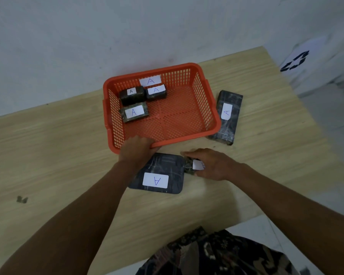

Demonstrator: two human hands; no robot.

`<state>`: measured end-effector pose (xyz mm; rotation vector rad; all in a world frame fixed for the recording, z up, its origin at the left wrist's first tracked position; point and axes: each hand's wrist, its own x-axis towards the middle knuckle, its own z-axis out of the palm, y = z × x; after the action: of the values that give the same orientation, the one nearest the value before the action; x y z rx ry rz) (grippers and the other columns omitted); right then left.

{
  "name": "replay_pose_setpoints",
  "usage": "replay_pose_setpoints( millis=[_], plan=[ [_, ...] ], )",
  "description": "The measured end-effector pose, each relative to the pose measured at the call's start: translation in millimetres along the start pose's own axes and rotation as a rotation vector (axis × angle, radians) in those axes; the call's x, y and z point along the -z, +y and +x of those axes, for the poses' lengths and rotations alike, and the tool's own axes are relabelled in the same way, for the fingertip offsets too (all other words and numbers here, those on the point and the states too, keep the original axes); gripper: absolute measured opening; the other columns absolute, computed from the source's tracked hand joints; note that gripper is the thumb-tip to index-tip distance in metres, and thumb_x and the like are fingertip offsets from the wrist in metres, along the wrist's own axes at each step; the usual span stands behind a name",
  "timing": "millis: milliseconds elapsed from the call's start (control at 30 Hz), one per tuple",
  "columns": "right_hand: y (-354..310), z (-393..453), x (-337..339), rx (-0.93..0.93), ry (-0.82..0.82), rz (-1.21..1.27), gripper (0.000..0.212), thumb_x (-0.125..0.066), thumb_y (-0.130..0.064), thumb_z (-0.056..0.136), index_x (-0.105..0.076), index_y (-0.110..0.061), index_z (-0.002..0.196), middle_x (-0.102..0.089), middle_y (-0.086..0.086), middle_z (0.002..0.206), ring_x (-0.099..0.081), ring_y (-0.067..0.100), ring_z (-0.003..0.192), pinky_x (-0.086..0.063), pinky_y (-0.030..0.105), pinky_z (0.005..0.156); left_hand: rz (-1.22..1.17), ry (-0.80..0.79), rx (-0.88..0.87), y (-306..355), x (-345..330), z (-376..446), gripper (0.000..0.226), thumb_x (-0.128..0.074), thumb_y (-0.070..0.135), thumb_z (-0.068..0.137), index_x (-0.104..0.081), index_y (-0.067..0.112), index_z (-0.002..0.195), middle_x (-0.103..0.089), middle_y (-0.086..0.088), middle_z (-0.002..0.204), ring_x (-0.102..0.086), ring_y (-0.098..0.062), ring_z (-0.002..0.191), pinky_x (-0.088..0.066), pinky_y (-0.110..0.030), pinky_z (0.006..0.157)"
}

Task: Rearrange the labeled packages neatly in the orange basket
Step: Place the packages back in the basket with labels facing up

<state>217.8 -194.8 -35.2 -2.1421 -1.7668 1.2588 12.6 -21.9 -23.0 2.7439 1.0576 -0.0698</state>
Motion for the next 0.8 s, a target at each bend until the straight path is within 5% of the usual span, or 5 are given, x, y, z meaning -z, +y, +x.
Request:
replay_pose_setpoints(
  millis=[167, 267, 367, 667, 800],
  plan=[
    [-3.7, 4.4, 1.1, -0.06, 0.014, -0.076, 0.084, -0.077, -0.037, 0.079, -0.033, -0.041, 0.151, -0.056, 0.003, 0.13, -0.049, 0.024, 0.12, -0.043, 0.034, 0.101, -0.017, -0.014, -0.003, 1.8, 3.6, -1.6, 0.04, -0.054, 0.05, 0.091, -0.072, 0.015, 0.083, -0.07, -0.013, 0.078, -0.065, -0.034, 0.072, -0.054, -0.042, 0.07],
    [-1.0, -0.2, 13.3, -0.042, 0.097, 0.112, 0.053, -0.082, -0.023, 0.072, -0.065, -0.033, 0.121, -0.069, -0.005, 0.115, -0.064, 0.013, 0.105, -0.051, 0.03, 0.094, -0.031, -0.005, -0.009, 3.1, 4.7, -2.0, 0.04, -0.055, 0.049, 0.09, -0.072, 0.014, 0.083, -0.07, -0.012, 0.076, -0.065, -0.033, 0.071, -0.053, -0.04, 0.067],
    [-3.9, -4.9, 34.6, -0.009, 0.191, 0.31, 0.039, -0.087, -0.022, 0.068, -0.069, -0.032, 0.1, -0.069, -0.014, 0.098, -0.065, 0.002, 0.092, -0.053, 0.026, 0.084, -0.044, -0.003, -0.017, 2.9, 5.0, -2.3, 0.037, -0.056, 0.047, 0.09, -0.073, 0.014, 0.084, -0.071, -0.011, 0.077, -0.066, -0.031, 0.07, -0.051, -0.037, 0.066],
    [-30.4, 18.5, 102.8, -0.014, 0.57, 0.813, 0.045, -0.08, -0.025, 0.082, -0.066, -0.037, 0.123, -0.067, -0.011, 0.108, -0.07, 0.007, 0.091, -0.058, 0.02, 0.062, -0.045, 0.041, -0.025, 2.4, 3.2, -3.6, 0.039, -0.057, 0.047, 0.09, -0.073, 0.013, 0.083, -0.072, -0.009, 0.074, -0.066, -0.027, 0.064, -0.053, -0.033, 0.064],
    [-39.6, 56.2, 97.2, -0.189, 0.666, 0.959, 0.034, -0.079, -0.018, 0.082, -0.064, -0.036, 0.106, -0.064, 0.0, 0.108, -0.069, 0.017, 0.091, -0.063, 0.03, 0.063, -0.047, 0.032, -0.014, 2.2, 0.5, -3.0, 0.04, -0.054, 0.05, 0.09, -0.073, 0.015, 0.085, -0.072, -0.009, 0.075, -0.067, -0.029, 0.067, -0.055, -0.037, 0.066]
  ],
)
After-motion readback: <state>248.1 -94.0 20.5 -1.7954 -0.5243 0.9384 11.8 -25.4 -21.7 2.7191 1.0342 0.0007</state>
